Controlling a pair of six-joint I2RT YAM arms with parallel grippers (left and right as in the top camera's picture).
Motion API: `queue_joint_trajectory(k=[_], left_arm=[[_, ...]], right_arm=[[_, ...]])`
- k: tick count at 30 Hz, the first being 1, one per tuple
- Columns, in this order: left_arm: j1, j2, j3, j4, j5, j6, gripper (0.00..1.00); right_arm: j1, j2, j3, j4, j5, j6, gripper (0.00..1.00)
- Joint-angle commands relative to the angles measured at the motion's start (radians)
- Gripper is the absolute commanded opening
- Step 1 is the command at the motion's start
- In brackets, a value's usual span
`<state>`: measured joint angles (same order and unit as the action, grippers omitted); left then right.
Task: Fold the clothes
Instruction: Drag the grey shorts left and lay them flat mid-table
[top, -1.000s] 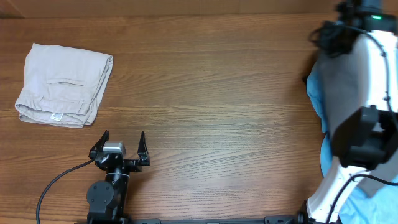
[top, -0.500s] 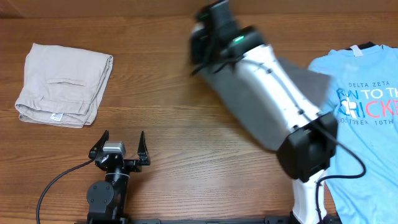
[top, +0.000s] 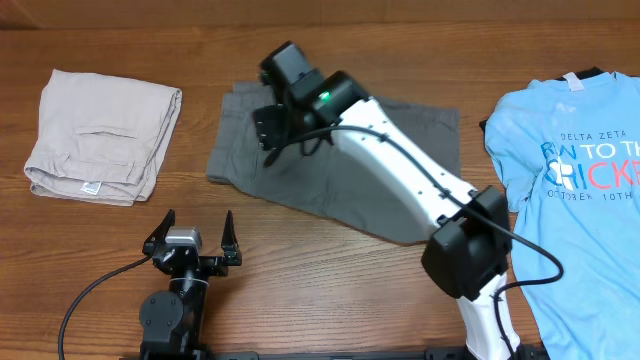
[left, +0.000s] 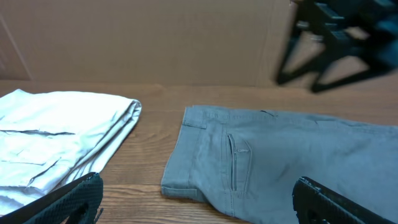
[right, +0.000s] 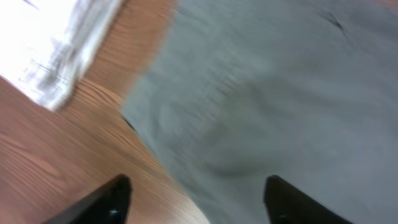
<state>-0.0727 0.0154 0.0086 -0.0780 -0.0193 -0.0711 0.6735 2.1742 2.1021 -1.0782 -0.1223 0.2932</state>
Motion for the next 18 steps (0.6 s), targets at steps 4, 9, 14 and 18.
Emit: queue_joint_trajectory(k=[4,9,14,18], left_arm=[[-0.006,-0.011,-0.004,0.003,-0.006,0.019,1.00],[-0.006,-0.011,-0.004,0.003,-0.006,0.019,1.00],[-0.006,-0.011,-0.004,0.003,-0.006,0.019,1.00],[-0.006,-0.011,-0.004,0.003,-0.006,0.019,1.00]], right_arm=[[-0.134,-0.203,0.042,-0.194,0.021,0.000,0.99],[-0.254,-0.272,0.042,-0.341,0.017,0.056,1.00],[-0.387,-0.278,0.031,-0.517,0.013,0.051,1.00],[-0.449,-0.278,0.030,-0.588,0.014,0.051,1.00]])
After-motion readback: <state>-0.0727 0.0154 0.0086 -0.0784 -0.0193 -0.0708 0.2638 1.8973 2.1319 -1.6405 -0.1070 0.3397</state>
